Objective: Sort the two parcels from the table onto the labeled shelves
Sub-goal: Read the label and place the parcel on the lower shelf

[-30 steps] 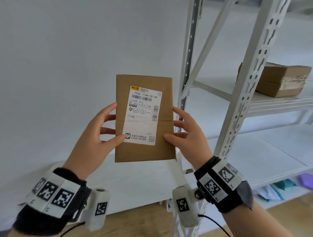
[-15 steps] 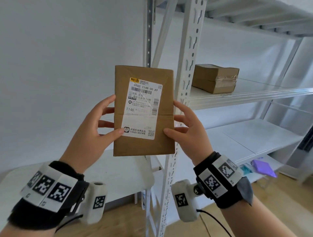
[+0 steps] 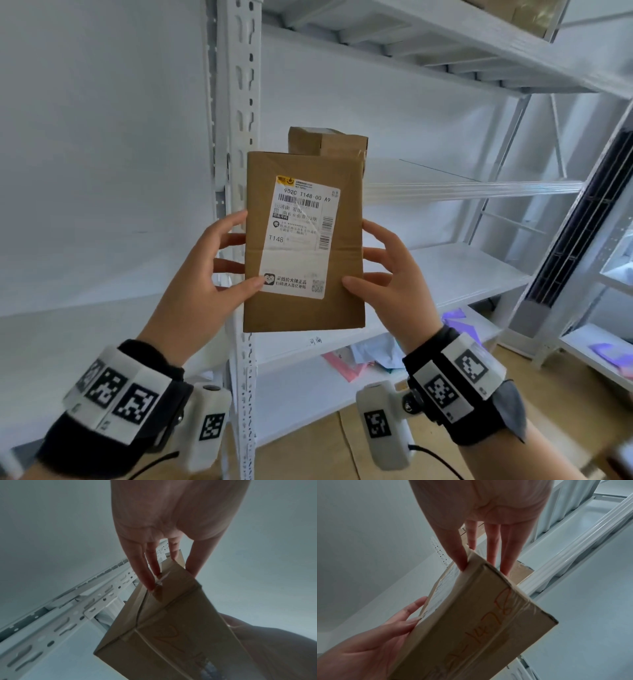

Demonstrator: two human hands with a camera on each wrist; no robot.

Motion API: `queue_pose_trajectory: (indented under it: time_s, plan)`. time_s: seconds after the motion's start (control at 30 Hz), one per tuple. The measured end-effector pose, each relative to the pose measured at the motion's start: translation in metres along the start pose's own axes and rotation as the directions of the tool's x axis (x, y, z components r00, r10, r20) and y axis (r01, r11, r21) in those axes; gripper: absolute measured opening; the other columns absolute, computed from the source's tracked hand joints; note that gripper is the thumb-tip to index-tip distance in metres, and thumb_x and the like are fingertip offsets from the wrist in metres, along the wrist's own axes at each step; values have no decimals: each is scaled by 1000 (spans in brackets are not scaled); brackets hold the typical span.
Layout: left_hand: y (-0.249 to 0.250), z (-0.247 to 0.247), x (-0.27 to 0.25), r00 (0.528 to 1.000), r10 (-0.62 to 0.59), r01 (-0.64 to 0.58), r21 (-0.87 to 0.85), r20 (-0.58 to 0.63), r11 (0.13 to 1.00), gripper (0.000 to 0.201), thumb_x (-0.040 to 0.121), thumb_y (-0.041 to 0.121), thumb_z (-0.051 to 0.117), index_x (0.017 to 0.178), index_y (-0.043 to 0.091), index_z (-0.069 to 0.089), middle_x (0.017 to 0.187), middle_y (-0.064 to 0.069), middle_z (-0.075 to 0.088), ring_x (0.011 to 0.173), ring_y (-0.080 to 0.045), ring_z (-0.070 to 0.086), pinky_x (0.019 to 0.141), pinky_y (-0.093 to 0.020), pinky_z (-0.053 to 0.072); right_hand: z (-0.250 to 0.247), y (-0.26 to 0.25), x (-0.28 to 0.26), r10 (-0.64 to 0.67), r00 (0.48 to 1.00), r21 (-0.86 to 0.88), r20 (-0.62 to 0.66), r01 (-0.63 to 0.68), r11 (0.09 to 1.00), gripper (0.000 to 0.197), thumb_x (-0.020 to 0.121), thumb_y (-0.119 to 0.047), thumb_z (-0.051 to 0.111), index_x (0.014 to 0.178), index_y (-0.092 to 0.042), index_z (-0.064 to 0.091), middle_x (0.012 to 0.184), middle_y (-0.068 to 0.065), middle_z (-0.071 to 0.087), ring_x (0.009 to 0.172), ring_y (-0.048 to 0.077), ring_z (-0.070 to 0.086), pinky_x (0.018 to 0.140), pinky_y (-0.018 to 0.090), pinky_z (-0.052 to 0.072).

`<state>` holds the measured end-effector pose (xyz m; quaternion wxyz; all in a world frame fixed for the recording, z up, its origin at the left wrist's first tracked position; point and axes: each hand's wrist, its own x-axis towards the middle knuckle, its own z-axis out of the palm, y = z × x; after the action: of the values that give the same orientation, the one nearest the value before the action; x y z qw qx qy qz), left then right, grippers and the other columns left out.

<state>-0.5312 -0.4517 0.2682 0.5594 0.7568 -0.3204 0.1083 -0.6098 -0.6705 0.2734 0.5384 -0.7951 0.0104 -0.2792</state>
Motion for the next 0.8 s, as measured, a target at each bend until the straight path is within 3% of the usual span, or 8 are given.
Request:
queue_pose_trajectory:
  time_s: [0.1,0.27,0.4,0.5,0.6,0.8]
  plan:
    - [7,25,-2,999,-23,23,2,23,1000,71,79,16,68,130,49,31,112,32,45,95,5,56,64,-12,52,-22,10,-6,27,1000,12,-3,-27,1000,66,78,-6,68,125,-47,45,113,-3,65,88,23,71,77,41,59]
    - [9,56,10,997,-33,33,0,63,999,70,80,17,67,121,58,28,110,33,45,94,12,52,64,-10,52,-48,29,-2,44,999,38,-12,-44,998,65,78,-5,68,119,-51,44,114,-1,64,87,22,71,75,37,59]
    - [-2,80,27,993,-64,63,17,98,998,70,80,18,67,126,53,28,109,35,44,95,10,53,62,-13,50,-59,50,11,85,996,32,-19,-84,996,65,79,-6,68,112,-56,42,114,-1,63,89,23,70,76,38,60]
    - [-17,98,44,990,-85,85,10,113,996,70,80,17,67,131,48,29,111,33,44,96,-1,56,67,-16,50,-66,70,27,116,993,30,-20,-115,993,64,80,-5,67,117,-51,43,114,-1,62,89,23,70,74,35,60]
    - [-34,115,65,987,-98,98,10,126,995,71,80,18,67,132,48,28,112,33,44,97,-2,57,64,-14,52,-71,91,47,144,989,24,-29,-143,989,63,80,-5,67,121,-47,43,112,-5,62,87,19,71,69,27,59]
    - [-74,142,107,981,-134,136,-5,142,991,71,80,20,67,122,59,25,114,33,44,98,-1,57,66,-10,52,-70,130,96,209,978,8,-12,-209,978,63,80,-6,67,118,-50,42,114,-4,62,88,19,70,71,30,60]
